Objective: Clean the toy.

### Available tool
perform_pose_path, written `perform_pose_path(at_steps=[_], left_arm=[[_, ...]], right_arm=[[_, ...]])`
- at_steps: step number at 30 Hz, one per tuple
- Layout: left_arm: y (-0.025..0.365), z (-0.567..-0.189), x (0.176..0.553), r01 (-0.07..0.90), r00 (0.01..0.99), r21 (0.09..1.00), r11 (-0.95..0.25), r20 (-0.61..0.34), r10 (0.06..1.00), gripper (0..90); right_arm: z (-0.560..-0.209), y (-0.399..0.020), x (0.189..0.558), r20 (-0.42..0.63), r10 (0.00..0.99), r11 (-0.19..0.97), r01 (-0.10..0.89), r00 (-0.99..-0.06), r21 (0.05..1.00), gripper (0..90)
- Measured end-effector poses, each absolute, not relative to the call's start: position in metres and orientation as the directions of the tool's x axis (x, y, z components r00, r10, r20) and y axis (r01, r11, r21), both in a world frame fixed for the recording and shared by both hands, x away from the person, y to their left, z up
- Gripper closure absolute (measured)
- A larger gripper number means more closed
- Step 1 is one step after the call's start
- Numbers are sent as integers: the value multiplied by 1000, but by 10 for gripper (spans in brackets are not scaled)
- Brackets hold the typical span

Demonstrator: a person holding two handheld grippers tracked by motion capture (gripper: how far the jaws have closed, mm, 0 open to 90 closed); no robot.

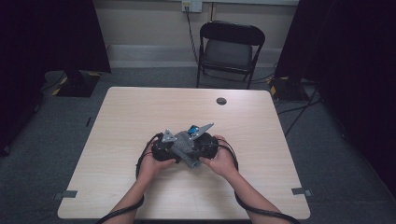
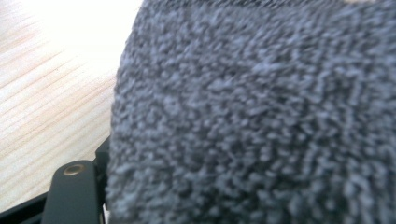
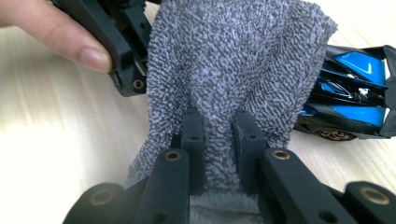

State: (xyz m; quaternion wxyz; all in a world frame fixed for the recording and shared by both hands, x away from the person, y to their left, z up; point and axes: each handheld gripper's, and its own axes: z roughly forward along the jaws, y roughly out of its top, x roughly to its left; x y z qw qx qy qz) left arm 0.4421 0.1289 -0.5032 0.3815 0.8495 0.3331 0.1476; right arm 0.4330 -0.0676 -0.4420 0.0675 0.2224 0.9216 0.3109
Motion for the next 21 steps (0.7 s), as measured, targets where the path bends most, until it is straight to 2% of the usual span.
perform_pose_path(at_steps=[21], left_arm=[[129, -503, 442, 454, 734, 746, -487, -4, 679, 256]], right_arm=[[-449, -76, 453, 31, 513, 692, 434, -858, 577, 777]])
